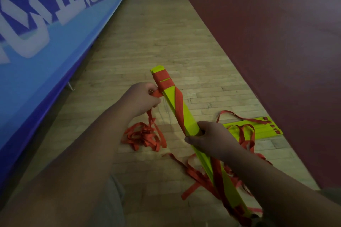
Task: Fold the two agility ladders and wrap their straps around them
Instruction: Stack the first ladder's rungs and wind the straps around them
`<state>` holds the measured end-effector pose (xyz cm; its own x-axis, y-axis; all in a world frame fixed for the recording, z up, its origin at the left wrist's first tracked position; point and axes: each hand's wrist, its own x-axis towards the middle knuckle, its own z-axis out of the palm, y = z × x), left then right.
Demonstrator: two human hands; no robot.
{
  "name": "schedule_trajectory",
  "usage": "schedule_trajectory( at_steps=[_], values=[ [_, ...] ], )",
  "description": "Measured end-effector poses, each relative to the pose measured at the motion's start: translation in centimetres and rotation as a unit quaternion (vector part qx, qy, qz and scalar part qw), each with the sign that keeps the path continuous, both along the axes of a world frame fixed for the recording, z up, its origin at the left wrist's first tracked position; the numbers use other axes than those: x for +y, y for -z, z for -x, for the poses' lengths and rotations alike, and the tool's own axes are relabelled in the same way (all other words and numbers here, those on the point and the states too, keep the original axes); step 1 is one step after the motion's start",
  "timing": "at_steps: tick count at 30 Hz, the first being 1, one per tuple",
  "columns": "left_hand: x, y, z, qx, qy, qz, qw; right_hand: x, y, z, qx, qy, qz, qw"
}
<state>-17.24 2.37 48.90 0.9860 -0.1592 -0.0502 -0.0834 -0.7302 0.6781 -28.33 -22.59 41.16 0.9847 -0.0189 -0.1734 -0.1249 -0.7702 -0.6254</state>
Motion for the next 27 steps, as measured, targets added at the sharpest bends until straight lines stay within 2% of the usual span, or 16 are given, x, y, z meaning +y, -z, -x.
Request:
schedule_trajectory(
  at_steps=[5, 18, 27],
  values=[
    [0.9, -0.4, -0.6, 0.047, 0.019, 0.064, 0.997, -0.2, -0.2, 0.1, 0.006, 0.000, -0.003, 1.000],
    [1.9, 0.1, -1.5, 0.023, 0.015, 0.104, 0.994, -0.4, -0.7, 0.2, -0.001, -0.003, 0.012, 1.000],
    [1.3, -0.7, -1.0, 0.048, 0.025, 0.168, 0.984, -0.8, -1.3, 0.2, 0.002, -0.009, -0.009, 1.000]
  ],
)
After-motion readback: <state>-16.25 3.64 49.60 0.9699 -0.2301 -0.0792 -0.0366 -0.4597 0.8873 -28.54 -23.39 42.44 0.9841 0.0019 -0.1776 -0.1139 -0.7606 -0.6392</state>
